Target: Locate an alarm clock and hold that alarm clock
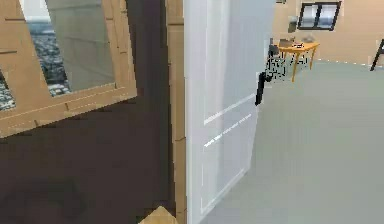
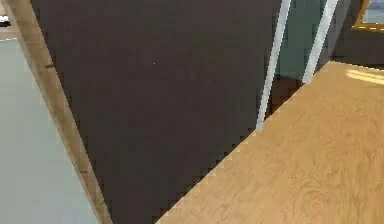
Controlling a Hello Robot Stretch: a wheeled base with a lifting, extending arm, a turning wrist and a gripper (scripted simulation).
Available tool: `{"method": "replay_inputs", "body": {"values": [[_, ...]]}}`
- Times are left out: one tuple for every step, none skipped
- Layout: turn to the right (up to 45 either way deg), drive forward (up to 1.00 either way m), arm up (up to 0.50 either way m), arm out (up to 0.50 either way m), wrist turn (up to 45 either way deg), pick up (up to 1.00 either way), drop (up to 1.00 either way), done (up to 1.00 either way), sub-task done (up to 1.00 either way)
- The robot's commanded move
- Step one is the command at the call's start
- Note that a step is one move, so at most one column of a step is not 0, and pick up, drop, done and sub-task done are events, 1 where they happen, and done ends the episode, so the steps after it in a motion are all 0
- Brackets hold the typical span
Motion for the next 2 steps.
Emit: {"method": "replay_inputs", "body": {"values": [[36.0, 0.00, 0.00, 0.00, 0.0, 0.00, 0.00, 0.00, 0.00], [0.0, 0.45, 0.00, 0.00, 0.0, 0.00, 0.00, 0.00, 0.00]]}}
